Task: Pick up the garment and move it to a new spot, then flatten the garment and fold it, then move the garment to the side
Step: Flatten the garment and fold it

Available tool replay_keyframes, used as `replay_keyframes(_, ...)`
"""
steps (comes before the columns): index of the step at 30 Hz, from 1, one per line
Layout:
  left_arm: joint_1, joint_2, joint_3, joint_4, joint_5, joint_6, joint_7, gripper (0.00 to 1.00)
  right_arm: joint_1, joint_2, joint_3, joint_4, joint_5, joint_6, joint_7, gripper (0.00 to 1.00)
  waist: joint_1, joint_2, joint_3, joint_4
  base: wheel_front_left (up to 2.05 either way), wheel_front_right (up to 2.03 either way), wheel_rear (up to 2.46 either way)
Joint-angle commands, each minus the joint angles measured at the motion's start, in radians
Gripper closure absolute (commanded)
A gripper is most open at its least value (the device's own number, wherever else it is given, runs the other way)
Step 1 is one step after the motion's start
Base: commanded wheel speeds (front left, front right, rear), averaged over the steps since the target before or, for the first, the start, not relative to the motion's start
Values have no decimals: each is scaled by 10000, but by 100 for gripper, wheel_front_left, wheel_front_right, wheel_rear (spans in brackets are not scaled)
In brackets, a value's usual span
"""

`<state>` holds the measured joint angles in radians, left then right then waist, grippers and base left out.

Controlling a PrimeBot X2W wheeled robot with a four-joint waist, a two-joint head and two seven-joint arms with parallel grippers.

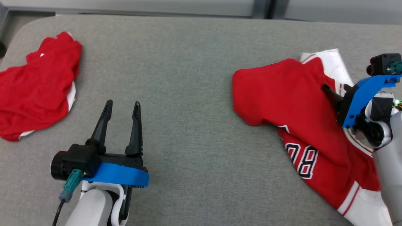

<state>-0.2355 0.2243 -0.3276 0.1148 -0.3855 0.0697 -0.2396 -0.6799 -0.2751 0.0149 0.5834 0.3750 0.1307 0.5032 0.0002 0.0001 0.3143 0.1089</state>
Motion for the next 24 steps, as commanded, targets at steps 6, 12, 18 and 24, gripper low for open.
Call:
replay_keyframes(6,-270,-108,-43,88,78,-40,-105,0,-780,80,187,1739,-49,5,161,70,-2,-1,534,652,0,0,0)
replay_keyframes(12,-289,-98,59,162,51,29,-181,0,-1351,-697,174,1815,-306,0,-1146,100,-2,-1,392,432,0,0,0)
replay_keyframes(18,-264,-86,28,279,82,0,-197,0,-1613,-822,-524,2428,-1290,2,-2552,60,-2,-1,140,131,0,0,0)
replay_keyframes(24,-192,-41,29,404,69,17,-203,0,-1385,-569,-333,2565,-1261,2,-3178,0,-2,-1,-232,-190,0,0,0)
